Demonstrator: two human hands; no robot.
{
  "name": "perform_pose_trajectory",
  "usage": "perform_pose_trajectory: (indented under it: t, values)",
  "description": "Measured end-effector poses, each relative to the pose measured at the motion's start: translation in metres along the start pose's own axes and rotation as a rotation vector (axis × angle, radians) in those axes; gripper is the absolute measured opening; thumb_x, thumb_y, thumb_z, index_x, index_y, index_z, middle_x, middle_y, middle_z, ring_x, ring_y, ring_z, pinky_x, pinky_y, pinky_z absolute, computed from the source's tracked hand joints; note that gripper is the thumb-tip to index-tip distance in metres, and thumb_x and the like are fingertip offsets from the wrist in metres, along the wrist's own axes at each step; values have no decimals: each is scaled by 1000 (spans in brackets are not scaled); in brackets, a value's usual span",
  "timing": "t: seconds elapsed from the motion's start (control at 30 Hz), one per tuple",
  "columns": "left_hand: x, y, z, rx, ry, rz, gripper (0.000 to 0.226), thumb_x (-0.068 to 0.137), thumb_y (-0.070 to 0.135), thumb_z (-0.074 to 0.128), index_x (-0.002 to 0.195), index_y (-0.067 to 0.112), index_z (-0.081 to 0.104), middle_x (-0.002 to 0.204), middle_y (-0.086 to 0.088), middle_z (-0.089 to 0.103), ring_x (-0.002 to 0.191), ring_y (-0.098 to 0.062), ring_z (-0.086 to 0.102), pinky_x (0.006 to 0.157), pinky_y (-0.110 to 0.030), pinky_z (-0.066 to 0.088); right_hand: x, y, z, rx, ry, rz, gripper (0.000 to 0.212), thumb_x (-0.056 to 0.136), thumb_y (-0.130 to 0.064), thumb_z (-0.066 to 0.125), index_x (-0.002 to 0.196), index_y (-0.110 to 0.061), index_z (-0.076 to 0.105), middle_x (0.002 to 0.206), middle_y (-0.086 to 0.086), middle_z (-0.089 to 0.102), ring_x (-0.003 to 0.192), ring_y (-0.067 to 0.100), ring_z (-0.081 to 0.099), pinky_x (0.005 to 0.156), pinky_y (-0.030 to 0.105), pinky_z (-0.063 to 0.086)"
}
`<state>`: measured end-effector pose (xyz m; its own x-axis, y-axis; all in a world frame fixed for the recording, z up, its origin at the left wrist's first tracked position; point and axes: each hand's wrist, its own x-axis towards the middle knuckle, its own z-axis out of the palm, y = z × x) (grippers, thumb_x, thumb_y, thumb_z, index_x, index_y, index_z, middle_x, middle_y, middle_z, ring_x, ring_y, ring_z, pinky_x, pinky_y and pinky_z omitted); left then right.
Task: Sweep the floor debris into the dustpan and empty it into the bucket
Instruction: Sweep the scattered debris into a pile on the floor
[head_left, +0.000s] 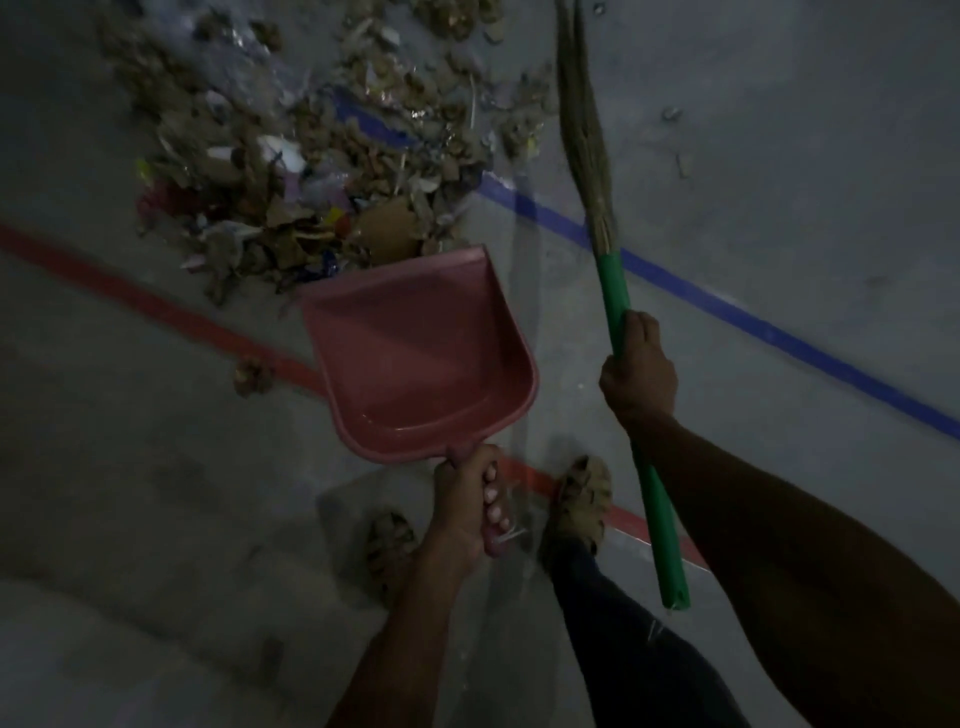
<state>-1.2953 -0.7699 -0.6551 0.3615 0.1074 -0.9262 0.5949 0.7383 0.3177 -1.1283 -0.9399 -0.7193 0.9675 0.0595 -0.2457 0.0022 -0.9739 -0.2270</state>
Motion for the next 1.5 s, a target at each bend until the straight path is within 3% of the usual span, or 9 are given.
perform_pose_trajectory:
  t: [0.1,0.3,0.47,0.57,0.87,1.17,1.27,1.4,1.5]
  values:
    - [21,14,28,35,-25,14,34,89,14,60,60,16,42,44,-1,30,30,-14,26,41,-17,24,38,6,-3,24,8,55,53,87,-10,59,136,-9,39,138,8,40,73,32,55,58,35,38]
    - [87,44,112,86,-39,44,35,89,13,61,59,15,43,44,-3,30,30,-15,26,41,-17,29,121,58,8,66,47,141,52,86,-8,59,134,-12,38,134,9,42,69,22,45,57,34,38]
    - [125,54,212,106,-33,58,35,89,13,61,60,15,43,44,-2,30,32,-15,26,40,-19,29,175,128,0,57,34,228,56,84,-1,60,134,-12,37,141,8,36,68,28,56,55,42,52]
    - [149,59,264,88,-49,38,37,91,13,60,59,16,42,44,-2,29,31,-15,26,40,-19,28,209,171,-8,46,25,270,56,84,2,60,134,-9,38,140,9,36,67,25,53,52,37,47]
    - [199,68,361,114,-41,40,39,91,13,59,57,17,41,41,1,30,29,-14,26,37,-18,27,293,237,-15,117,-247,389,51,78,-6,73,121,-9,46,128,8,38,85,27,58,73,43,56]
    - [206,72,369,158,-47,5,38,92,16,58,58,17,40,42,2,31,30,-13,27,36,-19,27,311,204,-11,59,-343,178,66,77,-3,71,134,-14,39,135,2,36,73,25,50,62,38,46]
    - [207,80,351,127,-35,-9,37,92,17,57,59,17,40,42,2,31,30,-13,26,37,-19,27,311,191,-5,4,-382,24,71,77,-2,69,139,-15,37,142,1,33,73,25,52,55,33,38]
    - [205,95,308,72,27,7,37,93,16,56,60,17,39,42,2,30,29,-13,27,37,-19,27,303,171,5,10,-437,-182,79,77,-2,65,147,-19,34,149,-2,31,76,20,53,52,29,40]
    - [204,107,274,15,91,-3,37,94,17,55,61,18,37,41,3,29,28,-12,25,34,-17,26,290,158,7,49,-363,-248,77,75,-4,64,146,-20,38,145,0,38,71,18,49,51,25,33]
